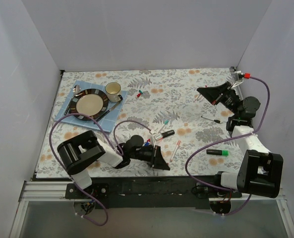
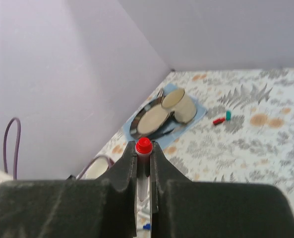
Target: Open the pen caps
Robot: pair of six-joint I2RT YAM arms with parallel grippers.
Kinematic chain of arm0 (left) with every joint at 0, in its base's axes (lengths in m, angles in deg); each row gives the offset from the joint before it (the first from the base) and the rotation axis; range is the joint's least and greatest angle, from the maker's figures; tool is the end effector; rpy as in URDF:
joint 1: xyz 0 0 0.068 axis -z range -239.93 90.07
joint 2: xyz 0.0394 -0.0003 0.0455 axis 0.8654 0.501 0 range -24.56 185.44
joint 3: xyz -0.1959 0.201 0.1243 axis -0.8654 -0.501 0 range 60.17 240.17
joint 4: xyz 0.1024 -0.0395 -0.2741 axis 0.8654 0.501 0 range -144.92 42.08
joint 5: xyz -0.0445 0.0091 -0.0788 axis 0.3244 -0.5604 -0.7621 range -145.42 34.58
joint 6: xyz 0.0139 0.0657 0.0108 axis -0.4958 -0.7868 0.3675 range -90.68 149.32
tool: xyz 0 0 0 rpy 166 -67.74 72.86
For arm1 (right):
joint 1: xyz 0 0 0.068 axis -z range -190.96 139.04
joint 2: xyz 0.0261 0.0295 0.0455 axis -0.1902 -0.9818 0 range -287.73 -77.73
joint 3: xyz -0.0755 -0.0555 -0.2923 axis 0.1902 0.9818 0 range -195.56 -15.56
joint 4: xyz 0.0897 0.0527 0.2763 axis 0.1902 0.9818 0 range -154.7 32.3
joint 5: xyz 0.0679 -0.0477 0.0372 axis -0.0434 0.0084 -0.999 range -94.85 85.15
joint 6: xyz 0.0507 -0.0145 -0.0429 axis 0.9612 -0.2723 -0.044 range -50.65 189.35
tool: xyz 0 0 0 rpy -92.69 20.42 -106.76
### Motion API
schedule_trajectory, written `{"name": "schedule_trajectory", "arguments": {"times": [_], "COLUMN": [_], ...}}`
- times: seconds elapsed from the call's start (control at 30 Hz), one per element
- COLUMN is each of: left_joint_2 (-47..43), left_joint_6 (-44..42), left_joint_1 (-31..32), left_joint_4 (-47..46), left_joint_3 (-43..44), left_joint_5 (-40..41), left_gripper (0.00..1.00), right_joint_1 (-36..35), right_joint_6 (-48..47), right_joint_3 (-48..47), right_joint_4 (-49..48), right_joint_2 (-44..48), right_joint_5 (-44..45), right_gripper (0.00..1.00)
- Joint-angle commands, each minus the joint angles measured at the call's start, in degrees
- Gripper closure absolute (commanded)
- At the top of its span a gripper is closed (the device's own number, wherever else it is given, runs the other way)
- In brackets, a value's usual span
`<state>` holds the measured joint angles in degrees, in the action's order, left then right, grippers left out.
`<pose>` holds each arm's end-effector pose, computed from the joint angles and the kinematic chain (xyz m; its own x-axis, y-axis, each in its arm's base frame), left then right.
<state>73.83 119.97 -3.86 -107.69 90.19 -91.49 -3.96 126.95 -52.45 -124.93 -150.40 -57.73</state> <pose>0.1612 -0.2973 0.1387 -0.9854 0.0168 0.1692 -0.1613 0.2233 -0.9613 0.2942 0.0077 0.3278 -0.3262 0.5534 -0.7664 -0.6934 0.4109 0.5919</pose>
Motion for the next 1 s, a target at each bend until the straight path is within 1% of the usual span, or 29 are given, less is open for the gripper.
{"name": "schedule_trajectory", "arguments": {"times": [0.0,0.07,0.17,0.2,0.23,0.27,0.3,0.33,0.4,0.43,0.47,0.53,0.57,0.6,0.67,0.7,0.77,0.83,0.9,0.97], "left_joint_2": [-8.02,-12.68,-19.45,-21.38,-24.18,-25.6,-26.66,-27.54,-29.48,-29.92,-30.53,-31.5,-31.94,-32.99,-33.7,-34.22,-34.4,-34.4,-34.14,-33.97], "left_joint_6": [1.02,0.06,-3.44,-4.68,-5.83,-7.06,-8.81,-9.7,-11.36,-11.72,-11.73,-12.51,-12.95,-13.39,-13.92,-13.92,-13.4,-13.13,-12.96,-12.96], "left_joint_1": [1.58,1.85,1.67,1.67,1.41,0.97,0.36,-1.21,-3.68,-6.82,-8.6,-13.07,-14.31,-15.37,-17.83,-18.54,-20.38,-21.61,-22.23,-22.85], "left_joint_4": [0.74,2.05,7.23,9.68,14.14,16.63,18.74,22.5,26.04,28.14,29.3,31.84,32.81,33.61,34.67,34.58,33.7,33.09,32.74,32.82], "left_joint_3": [-9.51,-10.94,-11.3,-10.6,-8.77,-7.79,-6.91,-5.08,-3.66,-3.04,-1.99,-1.2,-0.5,-0.32,-0.31,-0.57,-1.19,-2.16,-2.6,-2.6], "left_joint_5": [-0.76,0.3,3.1,4.42,6.26,7.5,8.47,9.17,10.24,9.54,8.4,7.69,7.77,7.95,7.95,7.69,7.51,7.42,7.25,7.25], "left_gripper": [1.0,1.0,1.0,1.0,1.0,1.0,1.0,1.0,1.0,1.0,1.0,1.0,1.0,1.0,1.0,1.0,1.0,1.0,1.0,1.0], "right_joint_1": [-0.32,-1.03,-1.64,-1.64,-1.64,-1.64,-1.64,-1.56,-1.03,-0.42,-0.24,0.11,0.2,0.29,0.73,0.9,1.52,1.7,1.78,1.78], "right_joint_6": [-0.65,-0.74,-5.2,-10.01,-13.1,-16.52,-22.21,-23.75,-26.56,-26.84,-27.28,-27.9,-27.98,-28.07,-28.34,-28.6,-29.04,-29.83,-31.32,-32.02], "right_joint_3": [-4.42,-4.16,-3.37,-3.37,-3.89,-4.25,-4.51,-4.51,-4.6,-4.77,-6.08,-8.63,-11.25,-12.76,-15.75,-18.55,-21.29,-25.94,-29.63,-33.85], "right_joint_4": [-0.86,-0.68,3.96,9.11,12.9,17.2,24.82,26.9,30.94,31.57,33.92,37.27,40.16,42.01,45.53,46.77,48.18,49.76,53.18,55.46], "right_joint_2": [-1.6,-1.52,-0.38,0.15,0.33,0.5,0.33,-0.02,-1.94,-2.83,-3.79,-6.95,-8.01,-10.54,-13.45,-16.6,-19.96,-24.97,-30.14,-33.14], "right_joint_5": [6.56,6.56,7.27,7.96,8.84,10.24,14.17,15.86,20.25,21.06,22.28,27.99,30.27,34.65,37.4,38.81,38.56,38.38,37.85,37.24], "right_gripper": [0.99,0.99,0.99,0.99,0.99,0.99,0.99,0.99,0.99,0.99,0.99,0.99,0.99,0.99,0.99,0.99,0.99,0.99,0.99,0.99]}}
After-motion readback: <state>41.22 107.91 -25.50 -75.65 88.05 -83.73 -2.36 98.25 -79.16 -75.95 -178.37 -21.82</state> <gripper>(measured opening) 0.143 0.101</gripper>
